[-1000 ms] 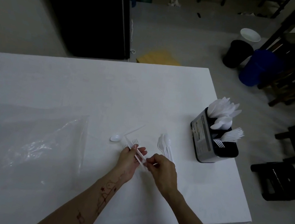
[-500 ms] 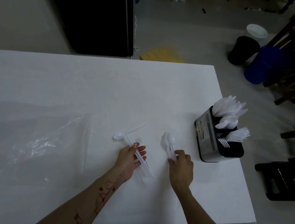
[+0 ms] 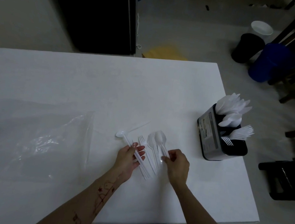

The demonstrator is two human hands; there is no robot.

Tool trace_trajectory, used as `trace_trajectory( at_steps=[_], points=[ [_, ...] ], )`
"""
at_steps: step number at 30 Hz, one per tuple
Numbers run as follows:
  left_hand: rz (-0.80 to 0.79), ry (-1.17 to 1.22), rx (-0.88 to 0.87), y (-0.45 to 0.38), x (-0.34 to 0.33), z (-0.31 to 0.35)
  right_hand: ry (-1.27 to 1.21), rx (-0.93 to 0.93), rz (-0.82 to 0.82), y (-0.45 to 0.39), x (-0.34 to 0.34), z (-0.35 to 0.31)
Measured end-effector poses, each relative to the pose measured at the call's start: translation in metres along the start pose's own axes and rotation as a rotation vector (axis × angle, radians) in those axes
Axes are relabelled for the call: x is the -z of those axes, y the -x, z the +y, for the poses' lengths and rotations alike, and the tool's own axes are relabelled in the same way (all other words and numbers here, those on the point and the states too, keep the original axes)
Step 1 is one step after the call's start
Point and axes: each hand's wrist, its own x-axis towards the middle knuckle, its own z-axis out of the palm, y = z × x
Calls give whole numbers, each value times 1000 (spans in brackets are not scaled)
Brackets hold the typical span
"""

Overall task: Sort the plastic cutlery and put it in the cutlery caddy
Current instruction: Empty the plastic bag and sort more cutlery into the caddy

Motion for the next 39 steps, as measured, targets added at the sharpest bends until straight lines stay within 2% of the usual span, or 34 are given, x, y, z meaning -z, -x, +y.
trace_trajectory(
  at_steps=[9,11,14,19,27,32,39],
  points=[
    [19,-3,17,3,-1,-2,-18,-20,92,-7,15,8],
    [15,-7,14,4,-2,-2,38,43,128,-5,13,8],
    [13,-14,6,5,-3,-1,171,162,71,-1,9,8],
    [23,-13,4,6,-4,-1,216,136,18,2,2,4],
    [35,-26,10,7,-1,0,348,317,-86,14,-10,-5],
    [32,-42,7,7,1,1,321,450,-169,19,-17,-5],
    [-2,7,0,8,-2,7,197,450,-196,15,-10,-5]
  ],
)
